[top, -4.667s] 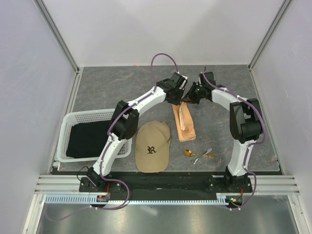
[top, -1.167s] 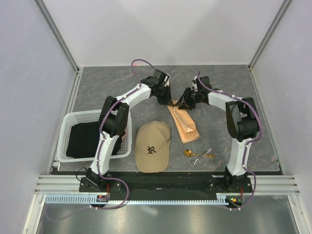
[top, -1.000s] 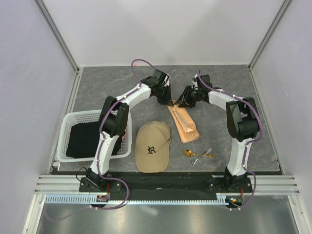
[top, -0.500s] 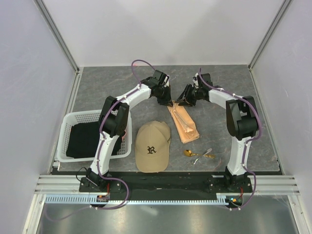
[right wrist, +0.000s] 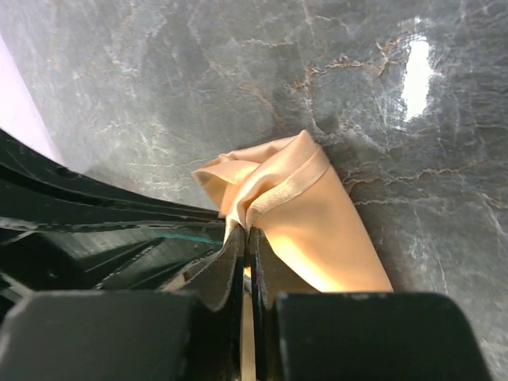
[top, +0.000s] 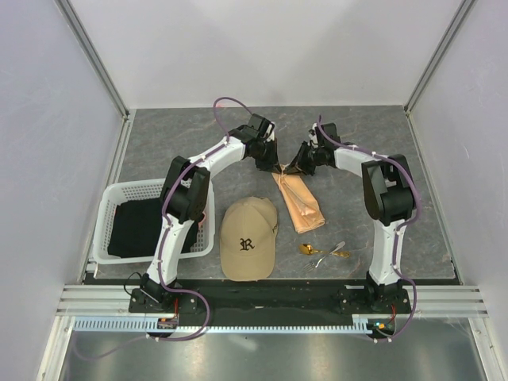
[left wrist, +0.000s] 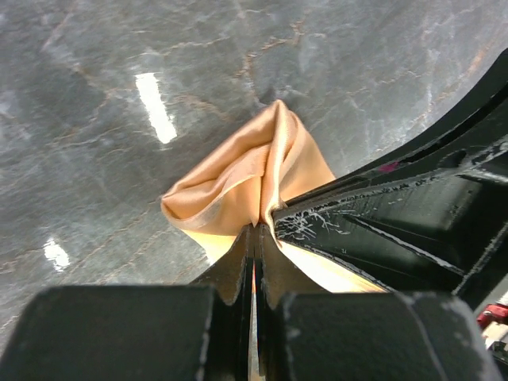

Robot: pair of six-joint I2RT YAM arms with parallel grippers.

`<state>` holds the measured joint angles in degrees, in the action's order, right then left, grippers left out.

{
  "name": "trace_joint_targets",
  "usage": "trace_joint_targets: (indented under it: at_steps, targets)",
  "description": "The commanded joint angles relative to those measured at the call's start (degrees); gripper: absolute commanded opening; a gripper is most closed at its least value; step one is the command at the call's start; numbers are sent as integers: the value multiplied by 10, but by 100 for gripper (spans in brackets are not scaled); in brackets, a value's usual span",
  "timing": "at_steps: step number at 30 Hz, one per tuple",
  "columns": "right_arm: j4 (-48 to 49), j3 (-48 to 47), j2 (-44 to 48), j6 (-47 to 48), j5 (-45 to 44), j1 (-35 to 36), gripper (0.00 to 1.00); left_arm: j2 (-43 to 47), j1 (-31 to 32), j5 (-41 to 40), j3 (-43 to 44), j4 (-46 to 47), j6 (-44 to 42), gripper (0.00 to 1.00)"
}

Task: Fold the napkin into a case and place the utensils inside
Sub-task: Stuff the top corner of the smaller-rectangle-folded napkin into the folded napkin.

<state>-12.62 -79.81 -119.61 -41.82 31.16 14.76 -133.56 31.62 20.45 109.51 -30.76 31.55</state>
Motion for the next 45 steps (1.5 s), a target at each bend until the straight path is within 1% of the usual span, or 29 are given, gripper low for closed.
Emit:
trace_joint_targets:
  at_steps: [1, 4, 6, 10, 12, 14, 17, 20, 25, 30, 34, 37, 38, 40, 42, 43, 45]
  targets:
    - [42, 0, -35, -26, 13, 30, 6, 44, 2, 41, 4, 35, 25, 2]
    - [55, 3, -40, -36, -14, 35, 5, 47, 2, 40, -5, 36, 34, 2]
    - [71, 4, -41, -48, -8, 28, 5, 51, 1, 41, -9, 35, 34, 2]
    - [54, -9, -48, -36, 2, 27, 5, 64, 2, 37, -13, 36, 39, 2]
    - [56, -4, -42, -43, 9, 25, 10, 57, 0, 42, -7, 33, 40, 2]
    - [53, 4, -29, -48, 12, 19, 26, 40, -3, 48, 2, 22, 39, 2]
    - [41, 23, 10, -50, 10, -1, 32, 38, -3, 43, -8, 16, 30, 2]
    - [27, 29, 26, -42, 19, -15, 34, 40, -3, 37, -12, 17, 25, 2]
    - [15, 39, 32, -29, 22, -18, 34, 43, -3, 36, -8, 17, 25, 2]
    - [19, 33, 25, -25, 25, -16, 28, 44, -2, 38, -6, 18, 24, 2]
    - [33, 26, 13, -37, 30, -3, 15, 38, -1, 47, -2, 20, 27, 2]
    - [70, 26, -4, -77, 39, 13, 8, 30, 3, 54, 6, 20, 28, 2]
    - [103, 35, -8, -96, 43, 21, 7, 26, 3, 57, 7, 20, 29, 2]
    - [146, 46, -18, -151, 48, 27, 6, 21, 2, 57, 7, 18, 30, 2]
    - [166, 60, -19, -169, 40, 26, 7, 19, 1, 47, 6, 15, 29, 2]
    - [166, 63, -19, -168, 37, 24, 11, 18, 1, 45, 7, 14, 28, 2]
    - [164, 76, -11, -165, 39, 9, 15, 15, 0, 43, 9, 11, 27, 2]
